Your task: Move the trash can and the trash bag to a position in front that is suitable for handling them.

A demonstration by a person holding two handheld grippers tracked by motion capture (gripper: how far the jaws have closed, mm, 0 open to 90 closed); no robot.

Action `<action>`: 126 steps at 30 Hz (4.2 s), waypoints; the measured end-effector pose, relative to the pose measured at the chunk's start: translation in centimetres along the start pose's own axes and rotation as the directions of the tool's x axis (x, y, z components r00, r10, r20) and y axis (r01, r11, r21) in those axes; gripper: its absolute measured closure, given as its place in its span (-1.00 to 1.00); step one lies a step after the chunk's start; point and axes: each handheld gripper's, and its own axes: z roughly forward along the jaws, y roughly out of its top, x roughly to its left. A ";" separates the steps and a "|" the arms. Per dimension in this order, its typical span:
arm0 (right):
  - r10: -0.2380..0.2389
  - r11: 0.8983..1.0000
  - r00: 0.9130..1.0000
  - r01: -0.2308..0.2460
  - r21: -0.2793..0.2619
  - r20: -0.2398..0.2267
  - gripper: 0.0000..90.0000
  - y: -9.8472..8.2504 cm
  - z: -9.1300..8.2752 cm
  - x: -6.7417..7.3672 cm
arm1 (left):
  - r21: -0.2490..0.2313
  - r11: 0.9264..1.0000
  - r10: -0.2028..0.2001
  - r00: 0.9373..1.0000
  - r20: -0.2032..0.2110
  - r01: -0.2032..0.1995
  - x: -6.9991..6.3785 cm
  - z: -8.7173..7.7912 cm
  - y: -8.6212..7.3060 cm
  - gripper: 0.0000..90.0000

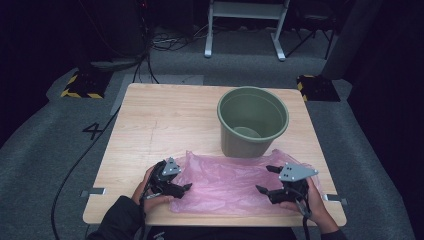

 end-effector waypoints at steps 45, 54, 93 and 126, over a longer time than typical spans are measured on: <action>0.230 0.973 0.946 -0.228 -0.037 0.228 -0.55 5.0 9.0 -7.6 | 0.003 1.000 0.005 1.000 0.003 -0.005 0.7 0.2 0.2 -0.65; 0.226 0.973 0.943 -0.229 -0.013 0.243 -0.48 5.6 10.6 -8.2 | 0.003 1.000 0.005 1.000 0.003 -0.005 0.7 0.2 0.2 -0.65; 0.113 0.993 0.989 -0.110 -0.028 0.096 -0.43 5.5 4.8 -3.6 | 0.004 1.000 0.004 1.000 -0.003 -0.004 0.6 0.2 0.2 -0.66; 0.104 0.988 0.994 -0.099 0.119 -0.033 -0.34 -3.3 5.6 0.4 | 0.005 1.000 -0.005 1.000 -0.009 0.005 1.7 1.4 1.5 -0.65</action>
